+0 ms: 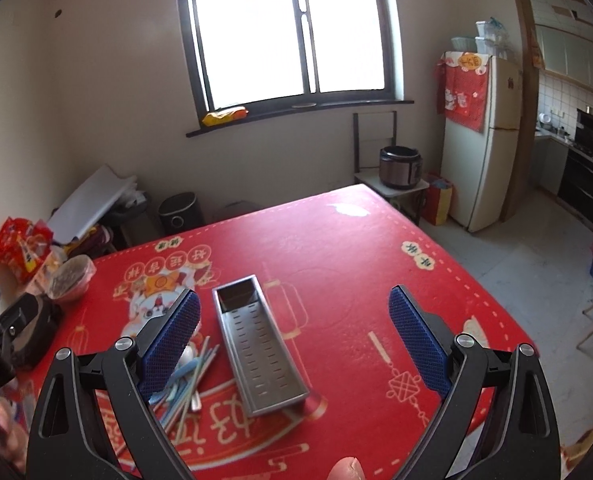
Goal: Organize utensils
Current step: 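Move the right tool down over the light blue spoon in the pile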
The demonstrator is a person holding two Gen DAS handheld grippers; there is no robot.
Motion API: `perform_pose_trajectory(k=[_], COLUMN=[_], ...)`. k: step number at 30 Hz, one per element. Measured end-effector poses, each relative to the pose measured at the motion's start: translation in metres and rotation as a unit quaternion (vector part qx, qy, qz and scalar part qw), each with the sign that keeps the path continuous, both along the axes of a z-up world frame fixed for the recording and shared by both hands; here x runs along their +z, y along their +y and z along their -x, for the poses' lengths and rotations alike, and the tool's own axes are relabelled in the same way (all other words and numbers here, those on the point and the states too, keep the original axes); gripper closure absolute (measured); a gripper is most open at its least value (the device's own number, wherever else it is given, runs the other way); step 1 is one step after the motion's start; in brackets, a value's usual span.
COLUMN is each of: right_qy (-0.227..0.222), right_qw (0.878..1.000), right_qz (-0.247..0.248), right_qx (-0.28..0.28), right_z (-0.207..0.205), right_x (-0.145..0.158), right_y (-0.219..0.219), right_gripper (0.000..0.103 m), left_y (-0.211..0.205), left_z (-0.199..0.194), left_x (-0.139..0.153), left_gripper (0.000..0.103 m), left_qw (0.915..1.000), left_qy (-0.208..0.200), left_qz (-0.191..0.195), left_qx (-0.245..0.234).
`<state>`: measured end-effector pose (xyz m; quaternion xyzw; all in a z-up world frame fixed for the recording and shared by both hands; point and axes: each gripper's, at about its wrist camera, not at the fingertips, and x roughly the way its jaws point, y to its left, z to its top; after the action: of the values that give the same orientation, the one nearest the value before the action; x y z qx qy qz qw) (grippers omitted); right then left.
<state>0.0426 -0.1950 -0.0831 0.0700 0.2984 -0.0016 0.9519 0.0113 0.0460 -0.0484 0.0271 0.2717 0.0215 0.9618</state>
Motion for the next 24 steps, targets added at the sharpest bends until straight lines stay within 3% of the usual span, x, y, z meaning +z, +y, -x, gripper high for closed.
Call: perform_pose_trajectory(k=[4,11,14,18,24], right_qy=[0.019,0.068,0.072,0.111,0.178], right_qw=[0.999,0.993,0.991,0.98,0.959], right_qz=[-0.023,-0.017,0.023,0.071,0.046], right_qx=[0.042,0.098,0.109,0.151,0.214], right_z=[-0.012,-0.044,-0.055,-0.07,-0.089], right_x=[-0.02,-0.054,-0.07,-0.099,-0.143], right_y=[0.017,0.053,0.077,0.114,0.145], right_gripper=[0.011,0.011,0.011,0.011,0.011], left_y=[0.04,0.106,0.123,0.138,0.152], left_z=[-0.004,-0.001,0.001,0.002,-0.002], left_x=[-0.022,-0.057,-0.069,-0.087,-0.113], left_gripper=[0.005,0.005,0.005,0.005,0.005], left_qw=[0.9989,0.9926,0.9911,0.988,0.9851], left_qy=[0.022,0.036,0.028,0.038,0.068], left_qz=[0.019,0.056,0.061,0.074,0.087], left_qx=[0.037,0.101,0.115,0.13,0.131])
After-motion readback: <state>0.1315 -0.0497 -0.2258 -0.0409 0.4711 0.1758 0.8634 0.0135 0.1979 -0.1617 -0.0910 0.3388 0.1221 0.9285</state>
